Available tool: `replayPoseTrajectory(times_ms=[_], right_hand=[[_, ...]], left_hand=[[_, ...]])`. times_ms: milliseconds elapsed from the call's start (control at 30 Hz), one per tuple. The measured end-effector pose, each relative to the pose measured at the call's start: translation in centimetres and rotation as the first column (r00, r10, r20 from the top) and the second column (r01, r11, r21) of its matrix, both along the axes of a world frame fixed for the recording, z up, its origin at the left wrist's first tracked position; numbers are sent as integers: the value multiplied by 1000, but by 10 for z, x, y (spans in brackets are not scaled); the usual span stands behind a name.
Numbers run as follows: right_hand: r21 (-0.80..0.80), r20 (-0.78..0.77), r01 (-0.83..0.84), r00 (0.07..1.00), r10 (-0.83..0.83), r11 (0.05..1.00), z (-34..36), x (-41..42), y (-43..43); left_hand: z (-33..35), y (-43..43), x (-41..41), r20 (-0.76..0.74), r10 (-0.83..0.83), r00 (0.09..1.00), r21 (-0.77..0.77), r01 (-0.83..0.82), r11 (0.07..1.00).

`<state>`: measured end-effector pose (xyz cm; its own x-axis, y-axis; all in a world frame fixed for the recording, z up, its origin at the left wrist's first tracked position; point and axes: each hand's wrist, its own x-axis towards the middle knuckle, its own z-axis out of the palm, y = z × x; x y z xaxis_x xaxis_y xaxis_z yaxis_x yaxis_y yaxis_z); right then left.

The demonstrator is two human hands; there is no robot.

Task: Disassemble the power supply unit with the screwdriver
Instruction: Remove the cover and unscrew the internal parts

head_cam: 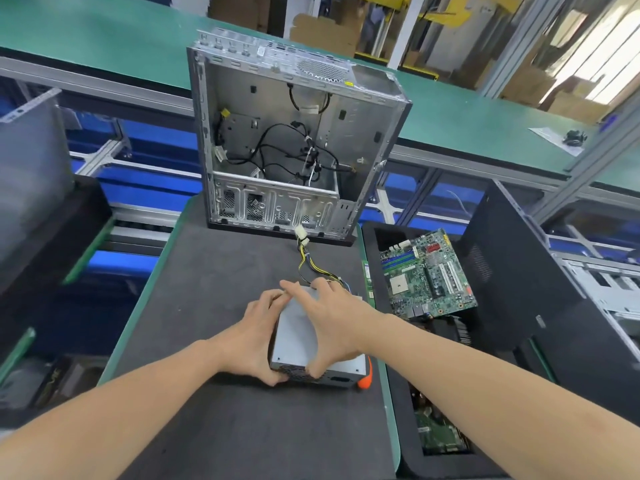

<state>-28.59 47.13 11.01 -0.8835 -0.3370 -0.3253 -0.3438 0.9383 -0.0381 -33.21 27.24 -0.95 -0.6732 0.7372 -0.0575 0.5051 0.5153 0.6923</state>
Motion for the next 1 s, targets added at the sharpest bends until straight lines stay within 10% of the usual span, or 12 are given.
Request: replayPoseTrajectory(times_ms=[1000], right_hand=[[26, -24, -76, 997, 77, 997, 7, 3, 4]], left_hand=[[5, 10, 7, -27, 45, 999, 110, -42, 993]])
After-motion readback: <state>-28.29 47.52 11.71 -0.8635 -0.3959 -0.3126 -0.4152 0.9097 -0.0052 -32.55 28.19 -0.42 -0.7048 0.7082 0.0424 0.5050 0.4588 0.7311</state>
